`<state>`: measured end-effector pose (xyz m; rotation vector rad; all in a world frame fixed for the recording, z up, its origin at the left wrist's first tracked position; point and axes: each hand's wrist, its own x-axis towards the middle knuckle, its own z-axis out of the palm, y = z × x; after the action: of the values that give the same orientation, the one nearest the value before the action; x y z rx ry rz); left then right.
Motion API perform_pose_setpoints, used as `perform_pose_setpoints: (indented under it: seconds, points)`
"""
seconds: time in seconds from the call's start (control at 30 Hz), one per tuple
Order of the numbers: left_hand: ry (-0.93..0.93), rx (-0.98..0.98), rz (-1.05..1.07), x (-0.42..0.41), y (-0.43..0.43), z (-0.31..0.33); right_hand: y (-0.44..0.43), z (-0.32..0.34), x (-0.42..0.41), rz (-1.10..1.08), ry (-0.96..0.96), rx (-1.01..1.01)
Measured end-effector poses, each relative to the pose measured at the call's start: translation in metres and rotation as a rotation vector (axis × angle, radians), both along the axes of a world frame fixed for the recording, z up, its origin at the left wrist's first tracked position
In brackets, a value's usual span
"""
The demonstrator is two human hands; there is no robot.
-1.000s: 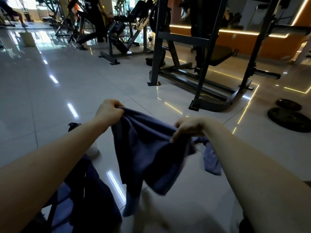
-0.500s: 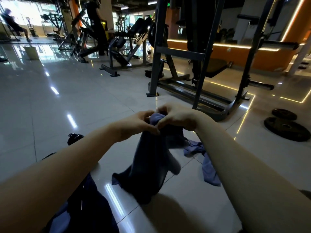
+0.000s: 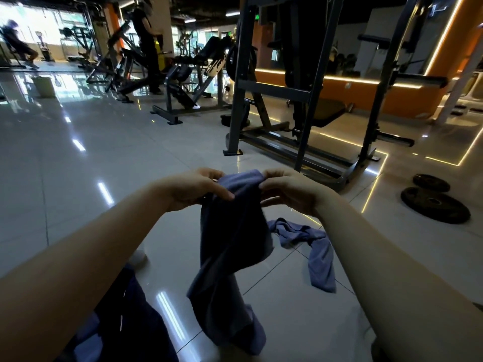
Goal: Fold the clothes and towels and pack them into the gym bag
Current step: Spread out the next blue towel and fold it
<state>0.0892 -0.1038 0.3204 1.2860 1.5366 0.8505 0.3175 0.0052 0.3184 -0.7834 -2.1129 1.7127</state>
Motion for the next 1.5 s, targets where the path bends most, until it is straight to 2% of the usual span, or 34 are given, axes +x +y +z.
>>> perform_pose_setpoints:
  seconds: [0.07,0.17,0.27,0.43,0.6,0.7,0.83,1.0,1.17,1.27,1.5]
  points:
    - [-0.05,0.008,-0.041,0.004,0.0,0.002,-0.006,0.002,-0.004,-0.005,0.02,0.041]
    - [-0.154,0.076,0.078,0.01,0.004,0.005,-0.018,0.006,-0.015,-0.065,0.033,0.118]
    - [-0.189,0.15,0.153,0.01,0.008,0.008,-0.023,0.0,-0.018,-0.074,0.078,0.049]
    - [-0.191,0.266,0.244,0.003,0.011,0.011,-0.018,-0.013,-0.015,0.076,-0.17,0.073]
    - [-0.246,0.39,0.44,-0.017,0.01,0.011,-0.006,-0.02,0.024,0.078,-0.181,-0.122]
    - [-0.187,0.403,0.466,-0.025,0.001,0.009,0.003,-0.018,0.046,-0.007,-0.15,-0.095]
    - [-0.135,0.456,0.509,-0.033,-0.013,0.022,-0.003,0.004,0.064,-0.201,0.001,-0.023]
    - [-0.044,0.46,0.426,-0.028,-0.047,0.057,-0.039,0.055,0.084,-0.362,0.248,0.031]
    - [-0.246,0.446,0.243,-0.016,-0.101,0.11,-0.076,0.105,0.107,-0.395,0.438,0.109]
    - [-0.282,0.486,0.094,-0.009,-0.128,0.135,-0.097,0.132,0.123,-0.319,0.513,0.14]
    - [-0.407,0.592,-0.062,-0.006,-0.157,0.172,-0.132,0.173,0.139,-0.259,0.681,0.186]
